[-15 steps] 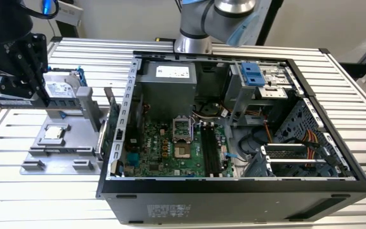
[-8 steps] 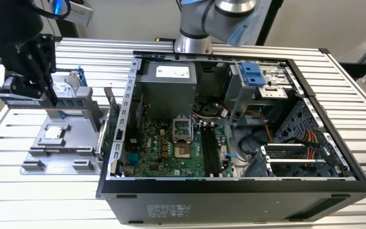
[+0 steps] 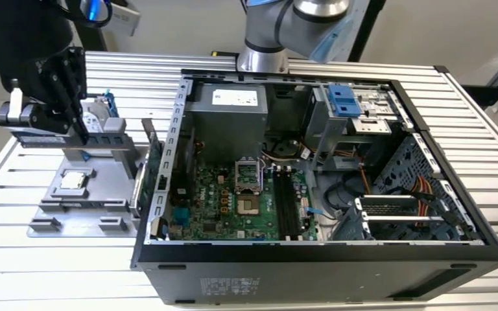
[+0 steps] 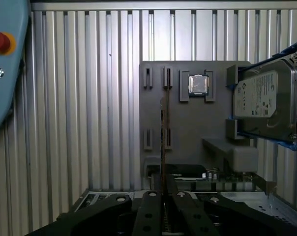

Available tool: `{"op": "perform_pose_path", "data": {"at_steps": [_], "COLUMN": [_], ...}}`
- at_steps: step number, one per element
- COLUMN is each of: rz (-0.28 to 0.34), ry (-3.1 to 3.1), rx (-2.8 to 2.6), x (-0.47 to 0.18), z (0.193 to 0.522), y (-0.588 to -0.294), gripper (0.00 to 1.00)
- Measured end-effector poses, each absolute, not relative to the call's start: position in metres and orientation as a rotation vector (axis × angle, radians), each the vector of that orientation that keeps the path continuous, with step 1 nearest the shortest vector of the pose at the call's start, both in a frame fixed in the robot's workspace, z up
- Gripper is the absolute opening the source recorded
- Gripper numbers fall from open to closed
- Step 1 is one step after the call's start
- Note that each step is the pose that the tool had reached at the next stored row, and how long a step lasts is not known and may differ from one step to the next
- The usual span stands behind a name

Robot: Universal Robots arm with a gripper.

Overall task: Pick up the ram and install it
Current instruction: 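Pick up the ram and move it above insertion slot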

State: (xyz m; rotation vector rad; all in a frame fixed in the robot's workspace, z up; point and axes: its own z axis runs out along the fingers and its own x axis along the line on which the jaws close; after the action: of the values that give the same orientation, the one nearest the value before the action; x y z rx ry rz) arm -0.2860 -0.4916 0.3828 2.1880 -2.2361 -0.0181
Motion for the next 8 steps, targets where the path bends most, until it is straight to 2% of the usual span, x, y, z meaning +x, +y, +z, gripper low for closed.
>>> {"op": "perform_pose_path", "data": {"at_steps": [8], "rz": [-0.019], "ry": [-2.237], "rx": [2.187], "x": [-0.2749], "z": [0.3828], "y": [-0.4917], "gripper": [0.0]}}
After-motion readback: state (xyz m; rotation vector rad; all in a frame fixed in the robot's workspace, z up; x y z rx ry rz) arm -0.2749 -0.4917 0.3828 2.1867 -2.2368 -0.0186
